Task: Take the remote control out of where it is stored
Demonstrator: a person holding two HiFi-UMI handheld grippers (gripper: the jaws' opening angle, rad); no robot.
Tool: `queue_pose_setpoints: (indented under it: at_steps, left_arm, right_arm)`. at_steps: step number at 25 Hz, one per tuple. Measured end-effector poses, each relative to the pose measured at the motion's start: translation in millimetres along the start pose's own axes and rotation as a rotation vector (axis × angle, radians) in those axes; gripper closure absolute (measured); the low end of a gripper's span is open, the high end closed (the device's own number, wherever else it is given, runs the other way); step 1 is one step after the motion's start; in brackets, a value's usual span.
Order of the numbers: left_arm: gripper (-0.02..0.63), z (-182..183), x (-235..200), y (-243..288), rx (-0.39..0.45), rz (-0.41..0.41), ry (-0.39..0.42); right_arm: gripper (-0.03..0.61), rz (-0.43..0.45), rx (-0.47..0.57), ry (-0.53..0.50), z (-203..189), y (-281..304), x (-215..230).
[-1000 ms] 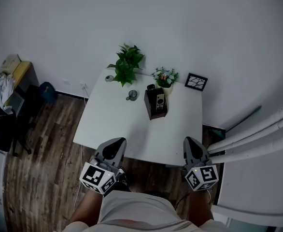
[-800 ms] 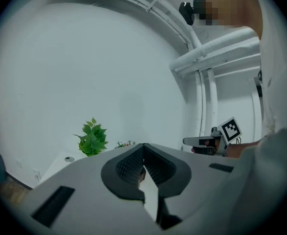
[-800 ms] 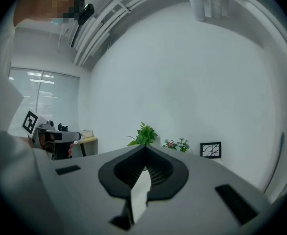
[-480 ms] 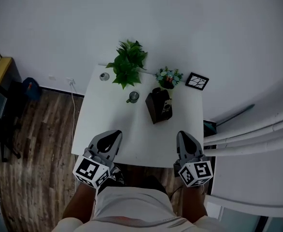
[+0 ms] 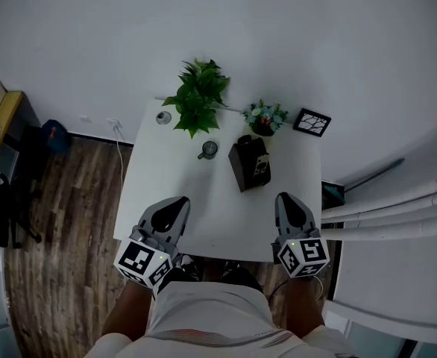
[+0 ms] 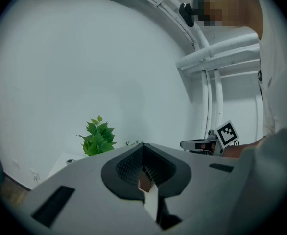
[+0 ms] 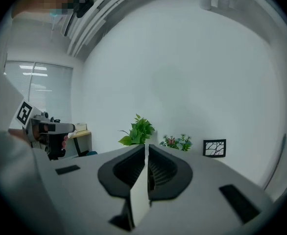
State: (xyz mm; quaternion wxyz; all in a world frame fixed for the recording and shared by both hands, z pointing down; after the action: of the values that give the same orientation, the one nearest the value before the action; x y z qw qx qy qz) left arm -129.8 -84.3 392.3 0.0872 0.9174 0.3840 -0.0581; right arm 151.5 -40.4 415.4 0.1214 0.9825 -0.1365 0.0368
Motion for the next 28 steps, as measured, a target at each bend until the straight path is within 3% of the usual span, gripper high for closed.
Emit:
queue_pose_setpoints:
  at_steps: [8, 10, 18, 28]
  left_arm:
    - [0.606, 1.7, 18.5, 18.4, -0.019, 0.052, 0.003]
    - [0.606, -0.4, 20.9, 19.8, -0.028, 0.064, 0.000]
    - [0.606, -6.6, 16.5, 19.6, -0.060, 0.122, -0.007]
    - [0.606, -22.4, 21.7, 13.3, -0.102, 0.143, -0.030]
  right_arm:
    - [0.554, 0.041, -0.048, -0.019, -2.8, 28.6, 35.2]
    - [0.480, 0.064, -0.075, -0.017, -7.9, 38.5, 38.9]
    - [0.382, 0.055, -0.195, -0.086, -46.3, 94.5, 51.4]
    - [0.365, 0.009, -0.269, -0.104, -85.5, 138.8, 57.4]
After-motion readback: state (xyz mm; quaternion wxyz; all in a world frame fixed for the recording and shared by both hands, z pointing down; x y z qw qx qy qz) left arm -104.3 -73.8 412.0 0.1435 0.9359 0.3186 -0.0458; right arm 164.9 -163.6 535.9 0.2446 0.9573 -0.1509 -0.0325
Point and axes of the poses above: the fingertips, and each gripper's own axes: y forward along the fingers, x to its right, z out of its top, the point moved 6 cm from there along -y, backward along the fingers, and after that the axes turned 6 degrees about z, right-handed, at the moved point
